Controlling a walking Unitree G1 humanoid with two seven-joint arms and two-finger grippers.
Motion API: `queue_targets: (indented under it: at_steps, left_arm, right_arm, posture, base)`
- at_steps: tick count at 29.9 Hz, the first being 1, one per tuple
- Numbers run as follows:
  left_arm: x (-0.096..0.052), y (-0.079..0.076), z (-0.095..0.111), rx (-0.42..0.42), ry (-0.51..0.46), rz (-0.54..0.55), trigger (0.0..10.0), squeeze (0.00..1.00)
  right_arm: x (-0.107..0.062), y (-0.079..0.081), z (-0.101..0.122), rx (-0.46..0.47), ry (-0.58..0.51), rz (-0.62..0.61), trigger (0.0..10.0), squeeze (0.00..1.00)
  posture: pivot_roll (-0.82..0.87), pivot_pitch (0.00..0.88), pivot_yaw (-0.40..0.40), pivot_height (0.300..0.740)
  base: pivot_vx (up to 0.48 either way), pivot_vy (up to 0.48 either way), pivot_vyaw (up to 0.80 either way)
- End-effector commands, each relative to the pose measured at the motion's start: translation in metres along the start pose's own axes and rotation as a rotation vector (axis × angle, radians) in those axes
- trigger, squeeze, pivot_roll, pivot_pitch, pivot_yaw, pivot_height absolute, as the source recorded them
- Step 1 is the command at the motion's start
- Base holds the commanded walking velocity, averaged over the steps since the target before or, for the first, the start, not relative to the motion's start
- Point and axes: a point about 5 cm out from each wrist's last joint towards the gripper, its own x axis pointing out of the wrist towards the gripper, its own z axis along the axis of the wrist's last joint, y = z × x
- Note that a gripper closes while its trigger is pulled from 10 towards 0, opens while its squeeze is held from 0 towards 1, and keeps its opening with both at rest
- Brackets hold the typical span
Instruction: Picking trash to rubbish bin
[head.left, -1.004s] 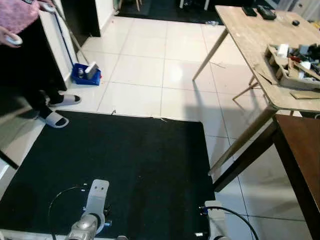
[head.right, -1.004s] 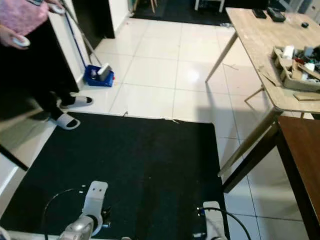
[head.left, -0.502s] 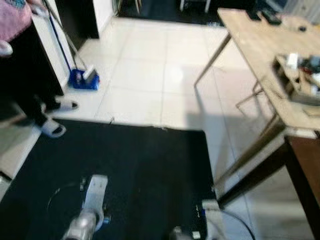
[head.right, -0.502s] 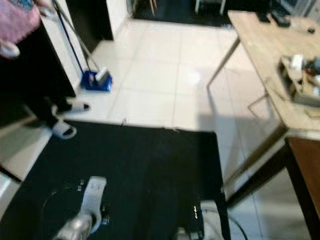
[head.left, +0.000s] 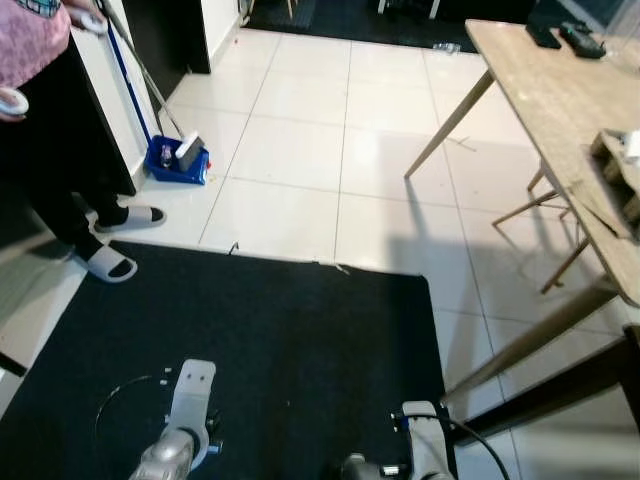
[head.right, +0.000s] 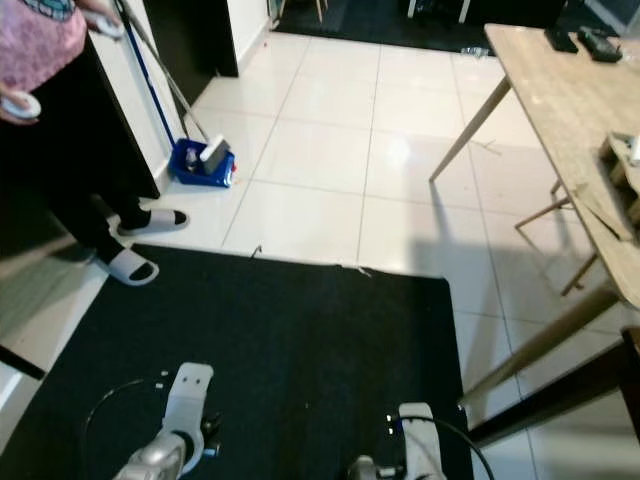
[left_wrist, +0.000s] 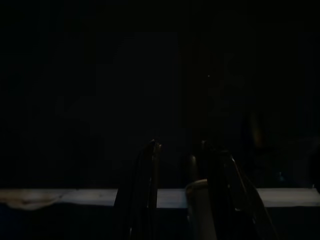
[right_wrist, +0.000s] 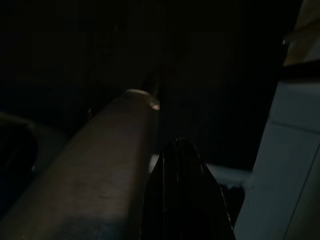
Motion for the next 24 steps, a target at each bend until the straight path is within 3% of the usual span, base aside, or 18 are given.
queue_targets:
  at_steps: [1, 24]
  left_arm:
    - [-0.0013, -0.0012, -0.007, -0.006, 0.024, -0.004, 10.0, 0.0]
    - [-0.001, -0.0021, -0.0069, -0.009, 0.027, -0.003, 10.0, 0.0]
  right_arm:
    - [-0.0019, -0.0019, -0.0085, 0.007, 0.029, -0.002, 10.0, 0.0]
    - [-0.0018, 0.0004, -0.0079, 0.023, 0.019, 0.031, 10.0, 0.0]
  posture:
    - [0.02, 0.175, -0.02, 0.74]
    - [0.02, 0.174, -0.022, 0.74]
  base:
    - [0.382, 0.0, 0.0]
    - [0.374, 0.0, 0.0]
